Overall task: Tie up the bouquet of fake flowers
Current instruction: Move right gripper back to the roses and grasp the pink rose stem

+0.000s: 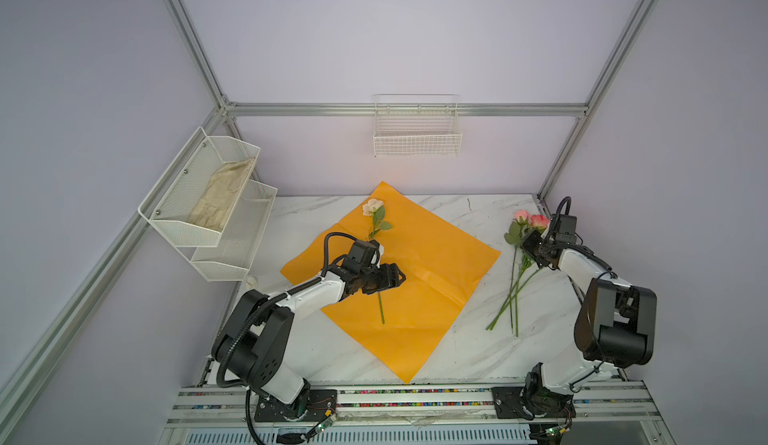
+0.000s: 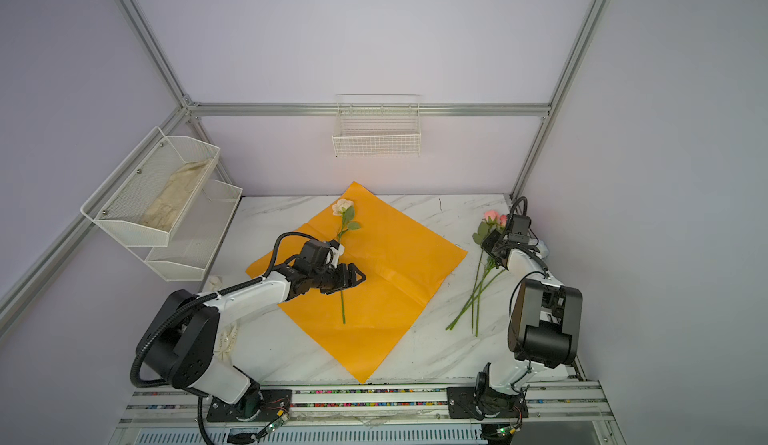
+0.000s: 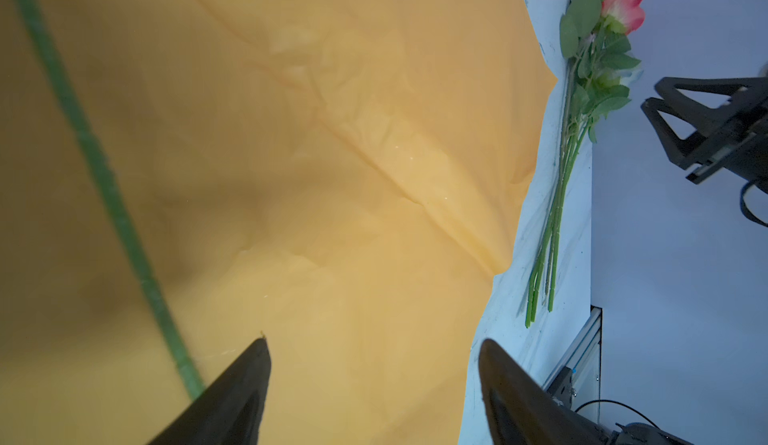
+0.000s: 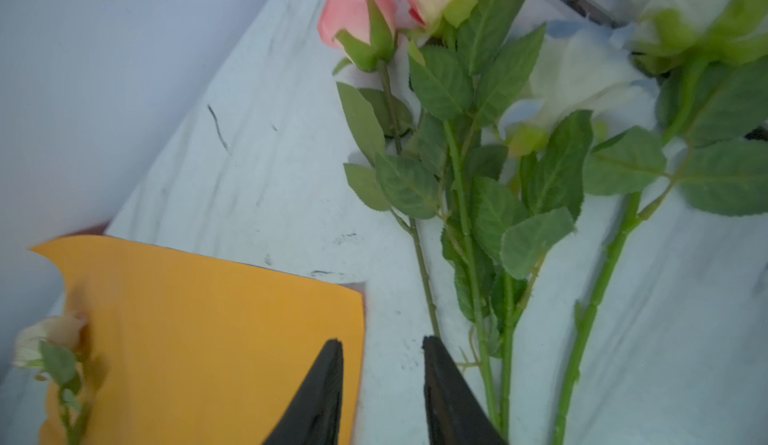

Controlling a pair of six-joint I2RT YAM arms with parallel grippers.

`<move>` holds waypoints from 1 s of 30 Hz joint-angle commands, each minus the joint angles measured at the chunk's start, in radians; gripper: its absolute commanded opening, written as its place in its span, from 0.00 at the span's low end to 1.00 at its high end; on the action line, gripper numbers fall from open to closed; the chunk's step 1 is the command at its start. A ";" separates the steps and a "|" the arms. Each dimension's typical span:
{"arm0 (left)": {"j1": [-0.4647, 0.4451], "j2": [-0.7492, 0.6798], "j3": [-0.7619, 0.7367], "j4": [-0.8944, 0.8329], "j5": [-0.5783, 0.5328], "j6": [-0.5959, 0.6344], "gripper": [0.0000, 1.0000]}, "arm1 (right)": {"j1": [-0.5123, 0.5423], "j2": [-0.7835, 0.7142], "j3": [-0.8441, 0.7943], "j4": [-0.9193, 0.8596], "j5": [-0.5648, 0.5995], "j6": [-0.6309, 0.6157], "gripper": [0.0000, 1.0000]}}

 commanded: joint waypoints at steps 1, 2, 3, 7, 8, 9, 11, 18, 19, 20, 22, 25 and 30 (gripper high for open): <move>-0.035 0.026 0.142 0.042 0.018 0.022 0.78 | 0.008 0.064 0.043 -0.109 0.040 -0.120 0.32; -0.041 0.037 0.152 0.043 0.022 0.023 0.78 | 0.009 0.083 0.053 -0.120 0.043 -0.135 0.30; -0.046 0.048 0.160 0.043 0.026 0.023 0.78 | 0.010 0.096 0.062 -0.130 0.044 -0.147 0.29; -0.070 0.082 0.177 0.048 0.030 0.018 0.77 | 0.015 0.118 0.061 -0.128 0.016 -0.162 0.28; -0.075 0.093 0.183 0.050 0.036 0.014 0.77 | 0.017 0.127 0.064 -0.131 0.014 -0.165 0.27; -0.080 0.100 0.190 0.053 0.039 0.009 0.78 | 0.019 0.135 0.066 -0.133 0.006 -0.168 0.26; -0.091 0.114 0.203 0.060 0.040 0.005 0.78 | 0.023 0.149 0.070 -0.135 0.003 -0.170 0.25; -0.115 0.163 0.255 0.063 0.060 0.000 0.79 | 0.069 0.186 0.094 -0.172 0.069 -0.191 0.24; -0.115 0.169 0.259 0.063 0.063 0.001 0.79 | 0.074 0.182 0.090 -0.173 0.103 -0.186 0.24; -0.116 0.171 0.261 0.063 0.067 0.002 0.79 | 0.077 0.175 0.084 -0.170 0.126 -0.186 0.24; -0.117 0.170 0.261 0.063 0.067 0.007 0.79 | 0.085 0.162 0.090 -0.194 0.152 -0.185 0.25; -0.116 0.169 0.262 0.055 0.066 0.015 0.79 | 0.105 0.141 0.081 -0.201 0.160 -0.182 0.27; -0.115 0.168 0.274 0.040 0.063 0.022 0.79 | 0.166 0.049 0.060 -0.268 0.198 -0.147 0.32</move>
